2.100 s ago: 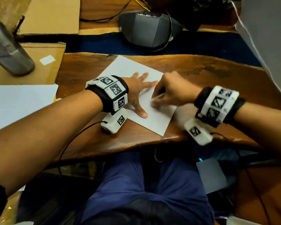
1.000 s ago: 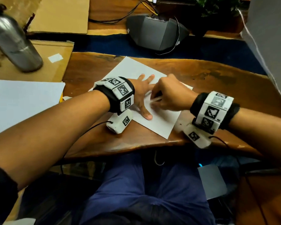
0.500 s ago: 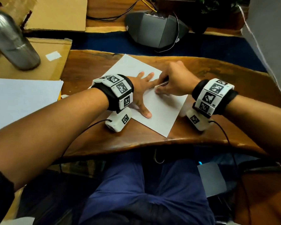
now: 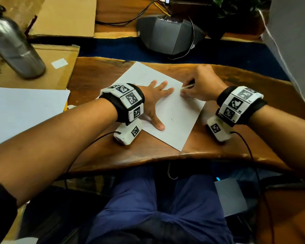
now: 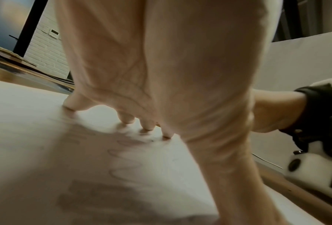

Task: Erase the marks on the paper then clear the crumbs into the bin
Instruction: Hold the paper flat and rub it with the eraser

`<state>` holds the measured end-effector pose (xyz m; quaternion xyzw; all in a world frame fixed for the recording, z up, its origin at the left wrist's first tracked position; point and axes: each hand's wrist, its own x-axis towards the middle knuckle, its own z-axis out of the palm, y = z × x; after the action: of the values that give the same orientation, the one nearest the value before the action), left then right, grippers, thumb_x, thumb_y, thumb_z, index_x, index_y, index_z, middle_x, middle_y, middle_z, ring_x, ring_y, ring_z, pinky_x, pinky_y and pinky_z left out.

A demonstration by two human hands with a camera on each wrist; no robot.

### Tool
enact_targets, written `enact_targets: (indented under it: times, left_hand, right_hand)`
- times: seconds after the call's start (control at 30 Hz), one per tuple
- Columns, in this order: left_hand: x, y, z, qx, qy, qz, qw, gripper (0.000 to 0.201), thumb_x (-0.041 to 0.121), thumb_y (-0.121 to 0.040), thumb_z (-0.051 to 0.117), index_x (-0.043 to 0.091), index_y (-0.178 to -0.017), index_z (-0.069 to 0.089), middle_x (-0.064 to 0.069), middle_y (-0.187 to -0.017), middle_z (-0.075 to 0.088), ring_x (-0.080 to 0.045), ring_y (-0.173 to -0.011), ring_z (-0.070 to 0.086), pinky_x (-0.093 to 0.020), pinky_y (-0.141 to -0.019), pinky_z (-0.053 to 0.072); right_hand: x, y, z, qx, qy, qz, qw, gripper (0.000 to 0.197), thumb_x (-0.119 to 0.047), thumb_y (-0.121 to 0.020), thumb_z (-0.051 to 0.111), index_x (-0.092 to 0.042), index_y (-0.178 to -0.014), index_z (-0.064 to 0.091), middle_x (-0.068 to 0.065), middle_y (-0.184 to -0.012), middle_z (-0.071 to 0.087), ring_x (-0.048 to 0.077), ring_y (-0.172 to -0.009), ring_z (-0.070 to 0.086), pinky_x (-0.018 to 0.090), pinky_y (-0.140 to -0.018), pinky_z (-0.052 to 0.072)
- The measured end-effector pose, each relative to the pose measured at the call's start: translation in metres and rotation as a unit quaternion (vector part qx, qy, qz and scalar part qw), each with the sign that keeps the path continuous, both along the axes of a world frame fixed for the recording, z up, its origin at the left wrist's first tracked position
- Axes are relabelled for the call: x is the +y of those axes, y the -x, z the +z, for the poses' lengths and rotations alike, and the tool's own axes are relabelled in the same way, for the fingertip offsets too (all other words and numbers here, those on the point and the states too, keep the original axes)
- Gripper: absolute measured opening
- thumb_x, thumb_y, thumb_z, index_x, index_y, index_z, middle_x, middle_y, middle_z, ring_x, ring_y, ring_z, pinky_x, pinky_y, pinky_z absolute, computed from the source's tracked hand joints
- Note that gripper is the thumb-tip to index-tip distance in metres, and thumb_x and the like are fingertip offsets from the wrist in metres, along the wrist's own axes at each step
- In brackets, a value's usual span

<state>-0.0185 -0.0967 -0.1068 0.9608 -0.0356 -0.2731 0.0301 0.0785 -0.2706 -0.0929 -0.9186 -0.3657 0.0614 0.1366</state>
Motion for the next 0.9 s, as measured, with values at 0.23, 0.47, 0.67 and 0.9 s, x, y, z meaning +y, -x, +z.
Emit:
enact_targets:
  times: [0.23, 0.47, 0.67, 0.9]
  left_hand:
    - [0.006, 0.003, 0.002, -0.021, 0.013, 0.017, 1.0, 0.137, 0.065, -0.055, 0.083, 0.04, -0.154, -0.008, 0.006, -0.163, -0.019, -0.02, -0.15, -0.016, -0.066, -0.115, 0.001]
    - [0.027, 0.003, 0.014, -0.108, -0.025, 0.07, 0.991, 0.121, 0.055, -0.065, 0.083, 0.034, -0.156, 0.007, -0.002, -0.165, -0.004, -0.025, -0.151, -0.006, -0.062, -0.117, -0.004]
    - [0.026, 0.009, 0.013, -0.2, -0.03, 0.089, 0.975, 0.091, 0.041, -0.075, 0.082, 0.024, -0.15, 0.034, -0.005, -0.158, 0.031, -0.027, -0.144, 0.028, -0.051, -0.117, 0.021]
    - [0.006, 0.016, 0.022, -0.246, -0.058, 0.122, 0.96, 0.036, 0.035, -0.083, 0.077, 0.011, -0.105, 0.063, -0.01, -0.11, 0.062, -0.028, -0.096, 0.055, -0.043, -0.083, 0.052]
  right_hand:
    - [-0.035, 0.001, -0.002, 0.03, 0.007, -0.027, 0.999, 0.014, -0.025, -0.081, 0.082, -0.014, -0.09, 0.08, 0.0, -0.085, 0.074, 0.014, -0.079, 0.066, 0.034, -0.07, 0.062]
    - [-0.064, 0.018, 0.01, 0.071, 0.061, 0.049, 0.994, 0.015, -0.03, -0.078, 0.084, -0.019, -0.089, 0.081, -0.007, -0.087, 0.075, 0.005, -0.077, 0.066, 0.024, -0.068, 0.058]
    - [-0.066, 0.04, 0.006, 0.077, 0.024, 0.082, 0.993, 0.016, -0.029, -0.08, 0.082, -0.018, -0.092, 0.08, -0.007, -0.089, 0.075, 0.005, -0.079, 0.068, 0.032, -0.074, 0.061]
    - [-0.053, 0.045, 0.003, 0.071, -0.013, 0.112, 0.991, 0.017, -0.028, -0.082, 0.081, -0.018, -0.095, 0.08, -0.007, -0.092, 0.076, 0.006, -0.081, 0.068, 0.024, -0.075, 0.058]
